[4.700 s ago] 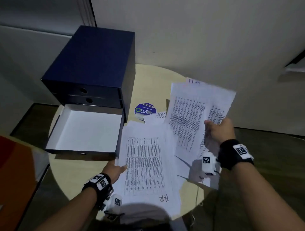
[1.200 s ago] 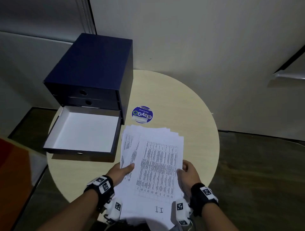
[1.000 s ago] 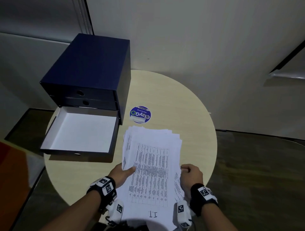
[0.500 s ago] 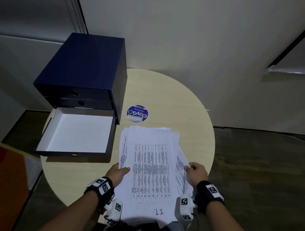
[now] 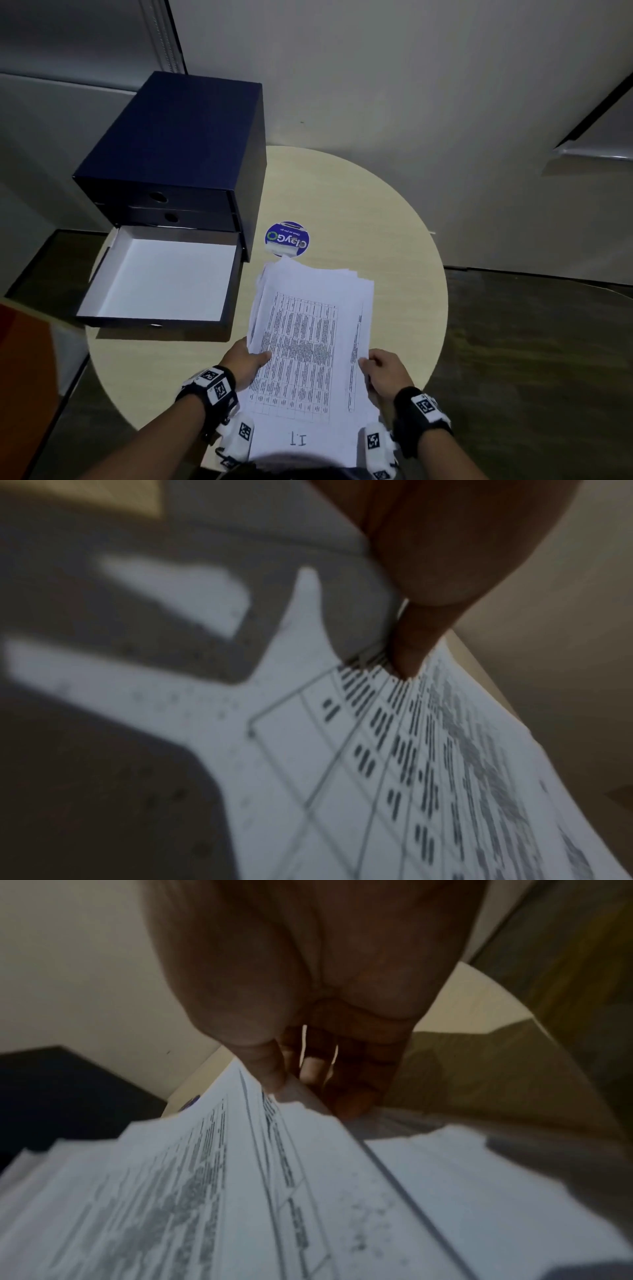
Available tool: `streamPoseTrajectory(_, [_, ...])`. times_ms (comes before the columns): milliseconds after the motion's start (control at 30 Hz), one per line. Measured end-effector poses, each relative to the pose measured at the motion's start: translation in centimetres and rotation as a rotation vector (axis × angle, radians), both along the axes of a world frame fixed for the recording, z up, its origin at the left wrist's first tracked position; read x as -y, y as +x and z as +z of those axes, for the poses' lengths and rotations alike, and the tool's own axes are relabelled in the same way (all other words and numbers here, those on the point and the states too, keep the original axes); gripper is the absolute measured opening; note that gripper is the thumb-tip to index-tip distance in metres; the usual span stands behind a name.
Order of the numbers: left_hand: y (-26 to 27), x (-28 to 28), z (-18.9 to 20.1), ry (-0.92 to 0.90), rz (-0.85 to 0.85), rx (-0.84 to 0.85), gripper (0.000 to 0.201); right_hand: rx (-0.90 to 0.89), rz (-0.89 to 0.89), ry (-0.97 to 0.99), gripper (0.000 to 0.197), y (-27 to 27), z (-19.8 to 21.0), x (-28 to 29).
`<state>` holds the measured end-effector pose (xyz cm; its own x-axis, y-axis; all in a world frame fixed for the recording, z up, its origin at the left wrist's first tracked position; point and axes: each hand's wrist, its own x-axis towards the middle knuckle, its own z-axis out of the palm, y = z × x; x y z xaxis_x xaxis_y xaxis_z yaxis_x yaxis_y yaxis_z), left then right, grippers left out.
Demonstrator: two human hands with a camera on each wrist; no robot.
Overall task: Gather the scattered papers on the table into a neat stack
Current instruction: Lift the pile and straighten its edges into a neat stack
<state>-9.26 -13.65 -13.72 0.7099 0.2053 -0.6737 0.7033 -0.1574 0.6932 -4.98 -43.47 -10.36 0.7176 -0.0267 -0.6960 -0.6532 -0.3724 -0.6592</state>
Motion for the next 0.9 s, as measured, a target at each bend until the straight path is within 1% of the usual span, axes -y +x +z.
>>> streamPoseTrajectory(67, [0.2,0.5,1.1,0.004,0.042,0.035,0.026,0.091,-0.031,-0.034,0.011,0.2,0.6,0.1])
streamPoseTrajectory(100, [0.4,0.7,1.9,-0.018,0.06,0.068,0.024,0.137,-0.037,-0.069,0.03,0.3,0.7,0.2])
streamPoseTrajectory(133, [0.6,0.9,2.9,-0.039,0.074,0.102,0.023,0.144,-0.028,-0.077,0.055,0.5,0.9,0.3])
streamPoseTrajectory(167, [0.8,1.1,4.0,-0.066,0.074,0.143,0.023,0.144,-0.063,0.025,0.078,0.5,1.4,0.2])
streamPoseTrajectory(200, [1.0,1.3,5.4,-0.106,0.071,0.184,0.023,0.105,-0.133,0.175,0.094,0.6,1.9,0.1])
streamPoseTrajectory(233, [1.3,1.6,6.8,-0.159,0.054,0.223,0.024,0.074,-0.173,0.313,0.101,0.8,2.4,0.1])
streamPoseTrajectory(267, [1.7,1.7,8.4,-0.204,0.045,0.262,0.025,0.078,-0.217,0.405,0.101,1.2,3.0,0.0])
streamPoseTrajectory(300, [2.1,1.8,10.0,-0.228,0.023,0.306,0.025,0.106,-0.245,0.456,0.094,1.5,3.9,-0.3])
streamPoseTrajectory(333, [2.6,1.7,11.6,-0.23,0.016,0.357,0.025,0.153,-0.259,0.471,0.081,1.9,5.4,-0.6])
streamPoseTrajectory(400, [3.7,1.3,13.8,-0.154,-0.027,0.458,0.023,0.327,-0.272,0.438,0.036,2.8,8.5,-0.8])
streamPoseTrajectory(433, [4.2,1.1,14.7,-0.124,-0.048,0.49,0.023,0.416,-0.223,0.397,0.019,3.2,10.1,-0.9])
streamPoseTrajectory(467, [4.6,1.0,15.5,-0.115,-0.054,0.52,0.024,0.466,-0.177,0.334,0.012,3.8,11.0,-1.0])
streamPoseTrajectory(500, [4.8,0.9,15.6,-0.12,-0.043,0.527,0.026,0.496,-0.131,0.297,0.01,4.2,11.6,-1.0])
streamPoseTrajectory(533, [5.0,0.9,15.8,-0.145,0.004,0.525,0.03,0.517,-0.098,0.257,0.01,4.6,11.6,-1.1])
streamPoseTrajectory(567, [5.1,0.8,15.7,-0.177,0.063,0.514,0.034,0.534,-0.066,0.221,0.016,4.6,11.6,-1.3])
streamPoseTrajectory(633, [5.2,0.7,15.5,-0.202,0.144,0.521,0.049,0.537,-0.048,0.172,0.037,4.3,11.0,-1.9])
streamPoseTrajectory(667, [5.2,0.8,15.5,-0.183,0.147,0.538,0.056,0.529,-0.062,0.176,0.044,4.0,10.8,-2.4])
streamPoseTrajectory(700, [5.3,1.0,15.6,-0.175,0.143,0.548,0.059,0.535,-0.081,0.172,0.05,3.9,10.5,-2.9])
streamPoseTrajectory(733, [5.4,1.2,15.8,-0.17,0.14,0.547,0.057,0.544,-0.094,0.159,0.053,3.7,10.4,-3.2])
streamPoseTrajectory(767, [5.4,1.3,16.0,-0.178,0.139,0.548,0.052,0.567,-0.103,0.144,0.052,3.8,10.2,-3.2])
streamPoseTrajectory(800, [5.6,1.3,16.3,-0.191,0.13,0.555,0.05,0.59,-0.143,0.189,0.047,3.7,10.3,-3.3])
streamPoseTrajectory(900, [6.3,0.4,16.3,-0.238,0.177,0.578,0.057,0.643,-0.226,0.334,0.032,3.9,11.3,-3.4])
